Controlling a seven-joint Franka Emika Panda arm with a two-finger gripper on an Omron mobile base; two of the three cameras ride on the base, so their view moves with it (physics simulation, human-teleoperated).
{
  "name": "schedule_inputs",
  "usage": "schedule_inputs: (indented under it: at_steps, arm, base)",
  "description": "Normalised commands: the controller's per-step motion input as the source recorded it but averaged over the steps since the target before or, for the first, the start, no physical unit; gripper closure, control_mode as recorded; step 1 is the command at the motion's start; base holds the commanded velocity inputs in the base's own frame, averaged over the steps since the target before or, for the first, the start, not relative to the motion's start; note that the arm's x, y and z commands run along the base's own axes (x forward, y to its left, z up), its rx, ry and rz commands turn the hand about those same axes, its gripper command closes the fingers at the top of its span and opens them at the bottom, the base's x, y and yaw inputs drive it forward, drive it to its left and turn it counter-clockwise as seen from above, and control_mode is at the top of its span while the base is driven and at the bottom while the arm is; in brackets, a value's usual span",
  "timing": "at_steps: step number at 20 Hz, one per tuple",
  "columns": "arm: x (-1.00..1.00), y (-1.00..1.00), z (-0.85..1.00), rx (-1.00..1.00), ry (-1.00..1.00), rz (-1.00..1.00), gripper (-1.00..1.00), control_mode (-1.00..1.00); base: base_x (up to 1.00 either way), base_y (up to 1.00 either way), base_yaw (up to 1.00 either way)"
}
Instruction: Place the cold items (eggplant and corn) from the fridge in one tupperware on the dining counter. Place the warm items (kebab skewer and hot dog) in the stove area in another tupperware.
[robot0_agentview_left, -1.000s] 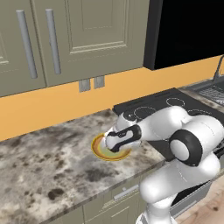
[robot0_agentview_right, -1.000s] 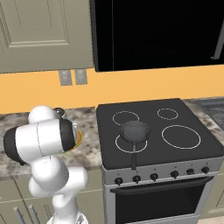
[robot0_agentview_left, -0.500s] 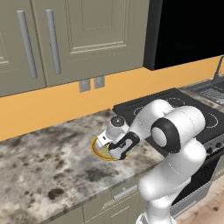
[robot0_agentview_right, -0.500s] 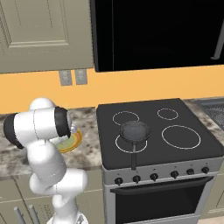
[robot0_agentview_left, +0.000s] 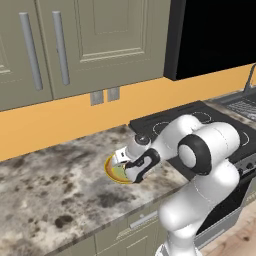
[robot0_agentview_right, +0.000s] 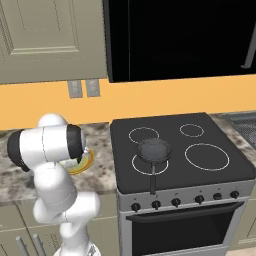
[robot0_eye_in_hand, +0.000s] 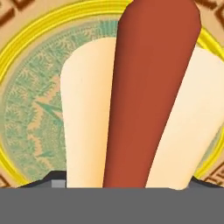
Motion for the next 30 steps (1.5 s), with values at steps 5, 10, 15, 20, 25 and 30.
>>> schedule_inputs:
  at_steps: [5,10,15,20,25,30]
  arm:
    - [-0.38,-0.34,0.69,0.08,0.26,-0.44,1.00,-1.00]
    - [-0.54,-0.71,0.97,0.19,0.13,-0.52,1.00,-1.00]
    - [-0.94,-0.65,0.79,0.15,0.07,-0.47,1.00,-1.00]
    - [-1.00,-0.47,0.25,0.10,0.00,-0.41,1.00,-1.00]
    - [-1.00,-0.30,0.01,0.00,-0.13,-0.30,1.00,-1.00]
    - [-1.00,-0.05,0.00,0.05,-0.34,-0.11,1.00,-1.00]
  base:
    - [0.00,0.00,0.00]
    - [0.00,0.00,0.00]
    - [0.00,0.00,0.00]
    - [0.00,0.00,0.00]
    - [0.00,0.00,0.00]
    - [0.00,0.00,0.00]
